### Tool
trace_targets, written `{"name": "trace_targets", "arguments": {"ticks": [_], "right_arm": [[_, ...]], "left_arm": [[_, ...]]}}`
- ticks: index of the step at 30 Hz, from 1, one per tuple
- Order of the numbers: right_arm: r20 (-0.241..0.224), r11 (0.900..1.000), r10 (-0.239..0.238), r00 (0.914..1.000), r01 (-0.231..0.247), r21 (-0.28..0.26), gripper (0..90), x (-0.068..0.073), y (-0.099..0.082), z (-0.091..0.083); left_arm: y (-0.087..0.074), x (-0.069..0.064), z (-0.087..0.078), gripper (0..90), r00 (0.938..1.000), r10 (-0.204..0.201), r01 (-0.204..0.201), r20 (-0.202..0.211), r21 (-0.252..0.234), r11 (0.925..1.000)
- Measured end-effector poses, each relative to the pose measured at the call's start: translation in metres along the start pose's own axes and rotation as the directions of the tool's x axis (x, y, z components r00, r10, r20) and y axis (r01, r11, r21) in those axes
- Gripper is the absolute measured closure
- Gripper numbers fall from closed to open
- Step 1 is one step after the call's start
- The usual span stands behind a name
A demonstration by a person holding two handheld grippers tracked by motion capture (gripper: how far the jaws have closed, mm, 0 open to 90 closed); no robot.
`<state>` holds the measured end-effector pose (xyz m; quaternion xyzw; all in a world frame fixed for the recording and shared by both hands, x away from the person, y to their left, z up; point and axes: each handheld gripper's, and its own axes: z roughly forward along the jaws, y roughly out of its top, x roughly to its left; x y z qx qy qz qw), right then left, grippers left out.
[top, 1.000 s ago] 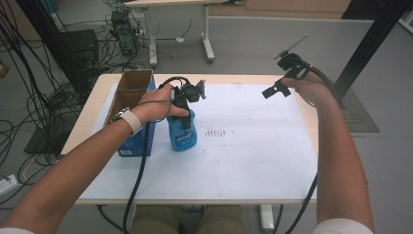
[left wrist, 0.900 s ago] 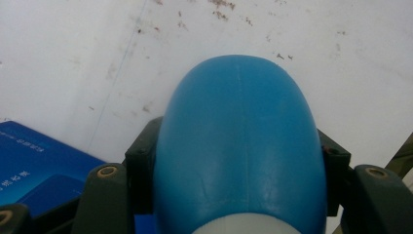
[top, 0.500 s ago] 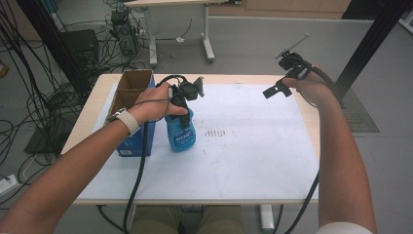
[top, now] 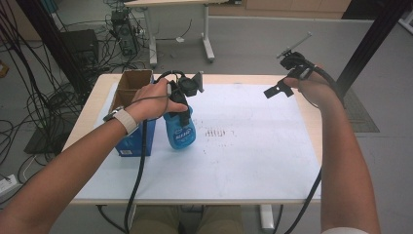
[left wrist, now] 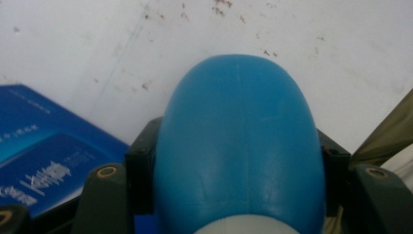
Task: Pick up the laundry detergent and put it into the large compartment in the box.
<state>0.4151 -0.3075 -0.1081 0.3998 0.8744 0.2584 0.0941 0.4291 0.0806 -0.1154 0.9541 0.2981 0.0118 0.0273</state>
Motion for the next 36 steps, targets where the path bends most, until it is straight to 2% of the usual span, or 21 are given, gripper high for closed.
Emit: {"name": "trace_targets", "arguments": {"ticks": [2, 9, 15, 19, 22, 29, 36], "right_arm": [[0.002, 1.0000, -0.001, 1.0000, 0.001, -0.003, 10.2, 0.001, -0.001, -0.002], [0.001, 1.0000, -0.004, 1.0000, 0.004, -0.009, 10.2, 0.004, -0.001, -0.005], [0.000, 0.9996, -0.017, 0.9999, 0.017, -0.021, 10.2, 0.009, 0.001, -0.008], [0.001, 0.9995, -0.022, 0.9998, 0.022, -0.022, 10.2, 0.010, 0.002, -0.009], [0.005, 0.9994, -0.026, 0.9997, 0.026, -0.021, 10.2, 0.012, 0.003, -0.010], [0.005, 0.9988, -0.038, 0.9993, 0.038, -0.032, 10.2, 0.014, 0.003, -0.013], [0.005, 0.9982, -0.046, 0.9989, 0.046, -0.038, 10.2, 0.018, 0.002, -0.016]], "left_arm": [[-0.002, -0.001, -0.005, 38.3, 0.9996, -0.028, 0.028, 0.004, -0.005, 0.9996], [-0.005, -0.006, -0.025, 38.3, 0.9969, -0.077, 0.077, -0.015, -0.014, 0.9970], [-0.012, -0.002, -0.042, 38.3, 0.9909, -0.134, 0.134, 0.004, -0.031, 0.9904], [-0.014, -0.003, -0.055, 38.3, 0.9876, -0.157, 0.157, 0.004, -0.028, 0.9872], [-0.015, -0.004, -0.066, 38.3, 0.9842, -0.177, 0.177, -0.002, -0.026, 0.9839], [-0.020, -0.004, -0.088, 38.3, 0.9709, -0.240, 0.239, -0.006, -0.030, 0.9705], [-0.024, -0.005, -0.106, 38.3, 0.9613, -0.275, 0.275, -0.010, -0.034, 0.9608]]}}
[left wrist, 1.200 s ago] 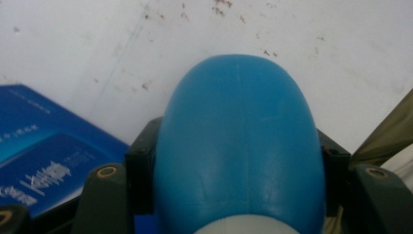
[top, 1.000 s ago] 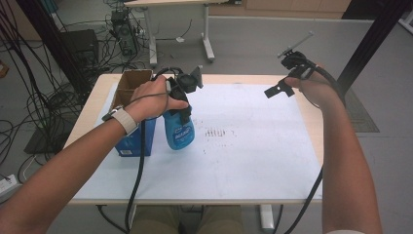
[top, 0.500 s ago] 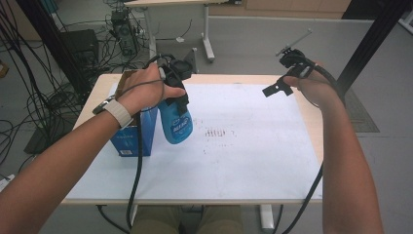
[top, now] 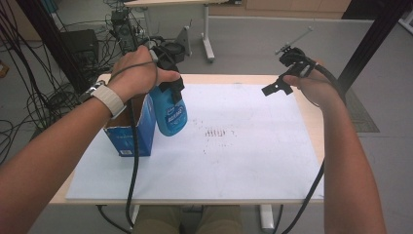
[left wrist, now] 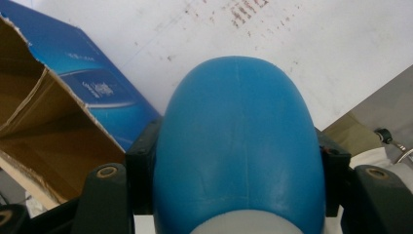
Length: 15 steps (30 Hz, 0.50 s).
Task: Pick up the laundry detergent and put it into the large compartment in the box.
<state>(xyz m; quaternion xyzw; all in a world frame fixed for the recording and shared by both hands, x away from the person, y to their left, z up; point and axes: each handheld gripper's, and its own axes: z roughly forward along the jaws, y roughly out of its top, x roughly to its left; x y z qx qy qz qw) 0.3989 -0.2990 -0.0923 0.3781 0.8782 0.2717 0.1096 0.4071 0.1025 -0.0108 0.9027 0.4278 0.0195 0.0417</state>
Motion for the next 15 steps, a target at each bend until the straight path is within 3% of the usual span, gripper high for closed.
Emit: {"name": "trace_targets", "arguments": {"ticks": [15], "right_arm": [[0.008, 0.9998, -0.018, 0.9998, 0.018, -0.007, 10.2, 0.007, 0.001, -0.007]], "left_arm": [[-0.006, 0.006, -0.030, 38.3, 0.9961, -0.087, 0.087, 0.016, 0.004, 0.9962]]}}
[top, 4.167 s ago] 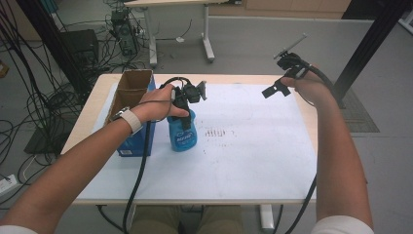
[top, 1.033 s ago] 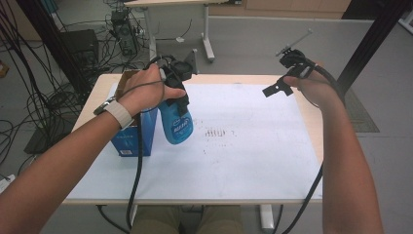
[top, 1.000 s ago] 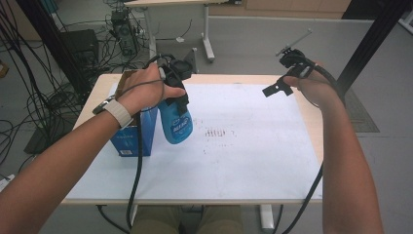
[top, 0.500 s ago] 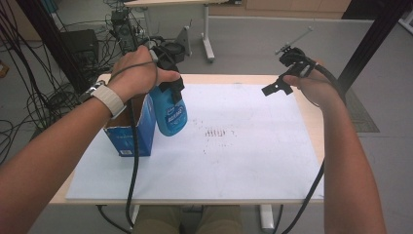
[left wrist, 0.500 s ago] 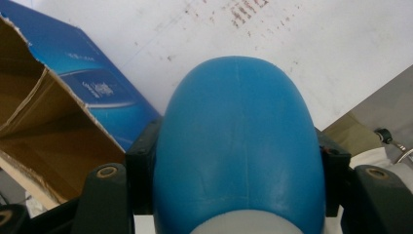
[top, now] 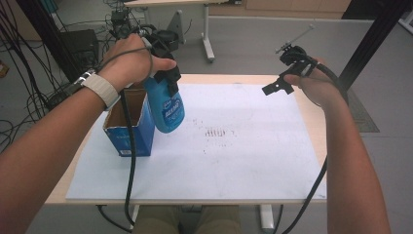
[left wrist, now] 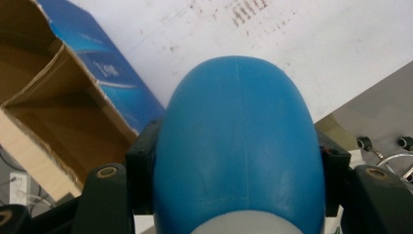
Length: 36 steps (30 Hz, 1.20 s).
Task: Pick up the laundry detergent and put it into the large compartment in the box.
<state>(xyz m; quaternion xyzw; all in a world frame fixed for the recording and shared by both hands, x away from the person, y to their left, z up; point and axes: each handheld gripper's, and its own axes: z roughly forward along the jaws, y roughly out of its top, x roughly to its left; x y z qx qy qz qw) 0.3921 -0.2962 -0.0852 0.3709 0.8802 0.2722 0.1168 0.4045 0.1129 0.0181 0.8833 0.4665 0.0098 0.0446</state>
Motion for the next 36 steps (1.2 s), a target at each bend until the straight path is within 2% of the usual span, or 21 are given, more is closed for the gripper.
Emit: {"name": "trace_targets", "arguments": {"ticks": [11, 15, 23, 25, 28, 29, 31, 34, 36], "right_arm": [[-0.011, 0.9997, -0.022, 0.9997, 0.022, -0.012, 10.2, 0.001, 0.004, 0.003], [-0.014, 0.9997, -0.021, 0.9997, 0.021, -0.010, 10.2, 0.000, 0.005, 0.004], [-0.021, 0.9994, -0.034, 0.9992, 0.034, -0.012, 10.2, -0.003, 0.008, 0.008], [-0.023, 0.9993, -0.036, 0.9991, 0.036, -0.013, 10.2, -0.004, 0.009, 0.009], [-0.027, 0.9991, -0.038, 0.9989, 0.038, -0.016, 10.2, -0.005, 0.010, 0.011], [-0.028, 0.9991, -0.040, 0.9988, 0.039, -0.017, 10.2, -0.005, 0.010, 0.012], [-0.031, 0.9990, -0.042, 0.9986, 0.042, -0.016, 10.2, -0.005, 0.011, 0.013], [-0.036, 0.9987, -0.048, 0.9982, 0.048, -0.016, 10.2, -0.005, 0.013, 0.015], [-0.038, 0.9986, -0.051, 0.9980, 0.050, -0.017, 10.2, -0.005, 0.014, 0.016]], "left_arm": [[-0.004, 0.013, -0.015, 38.3, 0.9954, -0.095, 0.095, 0.013, 0.003, 0.9954], [-0.006, 0.020, -0.020, 38.3, 0.9899, -0.141, 0.141, 0.011, 0.001, 0.9900], [-0.011, 0.031, -0.036, 38.3, 0.9799, -0.199, 0.199, 0.005, 0.001, 0.9800], [-0.012, 0.035, -0.041, 38.3, 0.9766, -0.215, 0.215, 0.005, 0.004, 0.9766], [-0.016, 0.041, -0.046, 38.3, 0.9673, -0.254, 0.254, 0.004, -0.003, 0.9673], [-0.017, 0.042, -0.047, 38.3, 0.9655, -0.260, 0.260, 0.002, -0.004, 0.9655], [-0.020, 0.046, -0.048, 38.3, 0.9576, -0.288, 0.288, 0.000, -0.005, 0.9576], [-0.022, 0.052, -0.049, 38.2, 0.9516, -0.307, 0.307, -0.002, 0.003, 0.9516], [-0.025, 0.057, -0.049, 38.3, 0.9455, -0.326, 0.326, 0.001, -0.002, 0.9455]]}}
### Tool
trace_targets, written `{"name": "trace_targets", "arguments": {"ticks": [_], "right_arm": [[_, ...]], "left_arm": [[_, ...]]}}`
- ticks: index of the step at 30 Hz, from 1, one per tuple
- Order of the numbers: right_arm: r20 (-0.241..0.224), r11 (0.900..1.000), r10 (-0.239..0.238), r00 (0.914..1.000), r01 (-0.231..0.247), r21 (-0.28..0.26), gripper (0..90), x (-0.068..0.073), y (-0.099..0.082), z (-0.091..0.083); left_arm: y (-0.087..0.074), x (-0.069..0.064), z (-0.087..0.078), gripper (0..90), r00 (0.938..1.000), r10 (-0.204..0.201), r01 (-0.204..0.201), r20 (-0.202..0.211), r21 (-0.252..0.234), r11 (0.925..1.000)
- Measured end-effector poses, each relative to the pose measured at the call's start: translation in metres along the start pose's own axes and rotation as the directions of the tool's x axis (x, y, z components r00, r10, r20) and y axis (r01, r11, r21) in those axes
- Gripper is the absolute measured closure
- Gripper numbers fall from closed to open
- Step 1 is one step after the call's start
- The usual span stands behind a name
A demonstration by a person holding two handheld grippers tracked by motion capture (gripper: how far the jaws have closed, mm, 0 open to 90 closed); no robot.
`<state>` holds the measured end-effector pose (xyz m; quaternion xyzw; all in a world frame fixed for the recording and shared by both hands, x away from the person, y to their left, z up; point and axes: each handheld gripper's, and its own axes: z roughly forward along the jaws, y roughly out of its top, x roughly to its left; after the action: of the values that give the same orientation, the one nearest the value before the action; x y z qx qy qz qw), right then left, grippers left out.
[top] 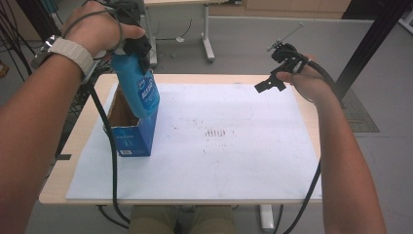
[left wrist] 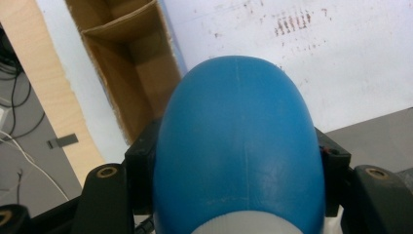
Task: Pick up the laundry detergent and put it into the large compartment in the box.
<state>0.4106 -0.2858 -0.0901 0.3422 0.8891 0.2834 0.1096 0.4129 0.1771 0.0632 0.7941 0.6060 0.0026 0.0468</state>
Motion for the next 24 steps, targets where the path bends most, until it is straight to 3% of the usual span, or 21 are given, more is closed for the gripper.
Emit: {"name": "trace_targets", "arguments": {"ticks": [13, 24], "right_arm": [[-0.012, 0.9999, -0.009, 0.9999, 0.009, 0.005, 10.2, -0.003, 0.007, 0.008], [-0.015, 0.9999, -0.013, 0.9998, 0.013, 0.007, 10.2, -0.006, 0.009, 0.011]], "left_arm": [[-0.008, 0.028, -0.006, 38.2, 0.9966, -0.083, 0.083, 0.000, -0.013, 0.9965], [-0.010, 0.043, -0.009, 38.2, 0.9878, -0.153, 0.153, -0.028, -0.020, 0.9880]]}}
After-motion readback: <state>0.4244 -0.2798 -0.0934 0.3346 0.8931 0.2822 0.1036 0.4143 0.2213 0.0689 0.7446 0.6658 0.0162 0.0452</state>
